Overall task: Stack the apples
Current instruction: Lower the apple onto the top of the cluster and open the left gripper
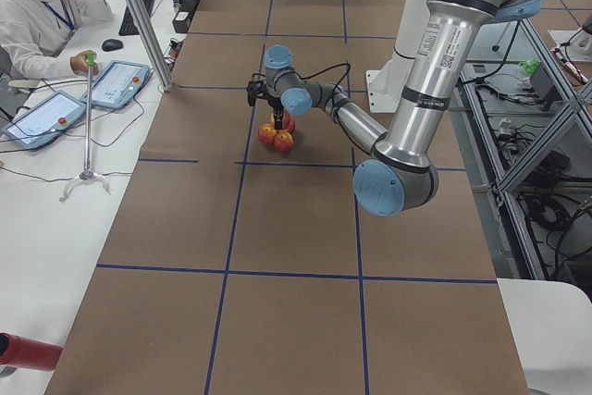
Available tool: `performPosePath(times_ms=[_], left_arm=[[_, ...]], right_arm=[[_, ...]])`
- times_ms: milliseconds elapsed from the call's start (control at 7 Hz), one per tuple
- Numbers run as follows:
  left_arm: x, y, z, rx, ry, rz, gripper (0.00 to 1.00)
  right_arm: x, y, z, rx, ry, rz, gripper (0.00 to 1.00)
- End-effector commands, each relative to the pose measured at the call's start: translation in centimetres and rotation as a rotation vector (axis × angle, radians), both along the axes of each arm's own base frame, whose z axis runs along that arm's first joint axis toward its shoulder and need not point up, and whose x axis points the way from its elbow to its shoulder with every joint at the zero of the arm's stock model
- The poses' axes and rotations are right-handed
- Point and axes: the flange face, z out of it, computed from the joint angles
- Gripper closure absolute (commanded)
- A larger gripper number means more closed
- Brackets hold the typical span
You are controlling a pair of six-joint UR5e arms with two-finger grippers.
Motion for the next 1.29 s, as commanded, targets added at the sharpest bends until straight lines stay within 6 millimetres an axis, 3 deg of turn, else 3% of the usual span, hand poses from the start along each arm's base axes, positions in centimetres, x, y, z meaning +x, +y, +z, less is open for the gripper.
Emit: performPosePath(times_ms=[0,857,1000,1143], left_arm=[[0.53,-0.21,0.34,0.005,-0.015,-0.009,1.0],[0.54,-0.11,0.63,0.003,-0.02,-0.009,1.0],[0.78,0.05,0.53,0.003,-0.018,-0.005,0.77],[0.93,0.17,0.53,0.004,-0.018,-0.001,0.41]], right_arm=[[0.0,0.0,0.0,0.001,0.0,-0.001,0.0],[0.0,0.0,0.0,0.0,0.0,0.0,0.0],[0.0,0.0,0.0,0.0,0.0,0.0,0.0],[0.0,0.0,0.0,0.001,0.0,-0.001,0.0]])
